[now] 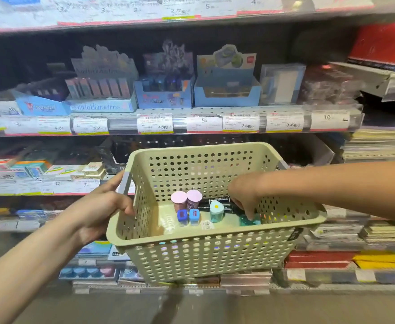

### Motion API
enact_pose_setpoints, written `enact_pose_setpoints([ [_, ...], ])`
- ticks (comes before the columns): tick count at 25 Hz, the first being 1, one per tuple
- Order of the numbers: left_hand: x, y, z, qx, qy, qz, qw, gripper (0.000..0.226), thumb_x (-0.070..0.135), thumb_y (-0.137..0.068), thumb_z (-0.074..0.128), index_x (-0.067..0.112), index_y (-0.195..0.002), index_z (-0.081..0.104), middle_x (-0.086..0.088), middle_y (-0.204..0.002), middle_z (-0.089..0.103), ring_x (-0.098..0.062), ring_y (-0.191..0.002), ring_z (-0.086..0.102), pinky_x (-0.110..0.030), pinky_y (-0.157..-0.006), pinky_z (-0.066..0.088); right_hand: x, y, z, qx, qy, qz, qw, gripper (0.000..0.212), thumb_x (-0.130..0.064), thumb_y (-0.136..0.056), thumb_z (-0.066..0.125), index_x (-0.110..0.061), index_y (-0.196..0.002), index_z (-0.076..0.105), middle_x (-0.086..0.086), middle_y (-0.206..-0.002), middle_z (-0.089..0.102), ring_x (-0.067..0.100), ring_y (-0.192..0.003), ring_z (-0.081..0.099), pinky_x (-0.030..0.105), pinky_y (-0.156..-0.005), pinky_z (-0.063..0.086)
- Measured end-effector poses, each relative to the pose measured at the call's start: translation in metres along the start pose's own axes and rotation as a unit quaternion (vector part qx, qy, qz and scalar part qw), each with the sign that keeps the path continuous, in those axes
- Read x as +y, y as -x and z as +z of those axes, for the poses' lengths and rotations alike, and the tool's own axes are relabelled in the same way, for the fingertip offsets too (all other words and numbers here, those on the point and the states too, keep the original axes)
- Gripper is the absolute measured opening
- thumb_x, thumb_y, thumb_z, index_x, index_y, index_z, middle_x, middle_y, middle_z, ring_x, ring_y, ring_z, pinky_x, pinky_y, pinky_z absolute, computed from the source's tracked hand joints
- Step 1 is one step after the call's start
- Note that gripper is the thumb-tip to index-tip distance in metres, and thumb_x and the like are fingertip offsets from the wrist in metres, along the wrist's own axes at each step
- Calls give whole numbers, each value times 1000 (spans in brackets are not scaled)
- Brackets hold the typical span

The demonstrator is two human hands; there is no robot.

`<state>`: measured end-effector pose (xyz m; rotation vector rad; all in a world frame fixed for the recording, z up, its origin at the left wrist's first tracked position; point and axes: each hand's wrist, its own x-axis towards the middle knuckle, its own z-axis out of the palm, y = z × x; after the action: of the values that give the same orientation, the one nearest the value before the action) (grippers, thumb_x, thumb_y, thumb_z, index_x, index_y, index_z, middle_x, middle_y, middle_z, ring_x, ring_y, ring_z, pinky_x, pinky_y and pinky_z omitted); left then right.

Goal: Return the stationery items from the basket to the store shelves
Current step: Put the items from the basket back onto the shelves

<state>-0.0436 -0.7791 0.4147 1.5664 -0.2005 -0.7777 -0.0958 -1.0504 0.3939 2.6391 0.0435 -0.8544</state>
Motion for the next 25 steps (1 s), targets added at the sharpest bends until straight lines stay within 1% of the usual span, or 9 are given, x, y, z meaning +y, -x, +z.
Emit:
enact_pose_setpoints([
  [2, 2, 0, -3, 4, -7, 2, 1000, 72, -21, -66, 36, 31, -110, 61, -25, -93, 63, -32, -68, 57, -34, -51, 51, -7, 1, -1, 10, 15, 4, 1000, 38, -33, -71, 77, -11, -100, 68, 0, -90, 66, 19, -81, 59, 23, -53, 43],
  [4, 4, -1, -4, 1, -8, 3, 1000, 70, -17, -61, 42, 32, -106, 62, -27, -94, 63, -33, -69, 58, -36, -54, 51, -13, -1, 0, 11, 23, 9, 1000, 42, -36, -70, 77, -10, -102, 67, -1, -87, 61, 18, -77, 56, 21, -46, 35],
  [6, 4, -2, -6, -1, -10, 5, 1000, 70, -15, -55, 44, 33, -102, 65, -28, -94, 62, -34, -71, 58, -38, -59, 50, -16, -4, 1, 15, 33, 16, 999, 46, -37, -70, 77, -11, -105, 64, -2, -88, 58, 18, -78, 54, 22, -48, 37],
  [8, 4, -4, -8, -1, -7, 5, 1000, 71, -17, -60, 40, 33, -103, 65, -28, -93, 62, -34, -71, 57, -38, -62, 47, -19, -6, 2, 20, 61, 23, 998, 50, -37, -71, 77, -11, -110, 61, -1, -89, 54, 19, -80, 53, 26, -58, 43],
  [12, 5, -8, -10, -11, -18, -1, 1000, 77, -11, -45, 44, 33, -105, 64, -30, -95, 62, -34, -72, 57, -37, -62, 47, -24, -9, 9, 19, 130, 9, 991, 49, -36, -76, 73, -11, -115, 58, 1, -82, 50, 20, -81, 50, 32, -67, 44],
  [15, 7, -11, -9, -10, -24, 0, 1000, 75, -17, -58, 42, 34, -108, 64, -30, -100, 61, -35, -75, 57, -38, -63, 48, -24, -15, 16, 14, 161, 21, 987, 47, -34, -79, 70, -10, -118, 57, 3, -104, 60, 23, -92, 60, 33, -66, 43],
  [17, 8, -14, -8, -5, -32, -1, 999, 77, -22, -67, 34, 34, -113, 62, -27, -98, 62, -34, -70, 59, -37, -60, 49, -22, -19, 19, 11, 171, 26, 985, 46, -33, -80, 69, -11, -119, 56, 4, -114, 61, 23, -100, 61, 33, -68, 44],
  [22, 14, -16, -7, -3, -44, 5, 999, 77, -23, -70, 32, 33, -115, 61, -19, -78, 63, -27, -51, 59, -29, -43, 50, -17, -24, 20, 12, 171, 27, 985, 40, -28, -82, 66, -11, -117, 56, 4, -113, 61, 23, -97, 60, 33, -68, 43],
  [25, 17, -18, -8, -2, -52, 8, 999, 77, -23, -71, 31, 32, -116, 61, -14, -69, 61, -24, -43, 57, -25, -40, 48, -17, -27, 20, 10, 164, 27, 986, 35, -25, -83, 62, -11, -115, 57, 4, -113, 60, 23, -100, 60, 32, -68, 42],
])
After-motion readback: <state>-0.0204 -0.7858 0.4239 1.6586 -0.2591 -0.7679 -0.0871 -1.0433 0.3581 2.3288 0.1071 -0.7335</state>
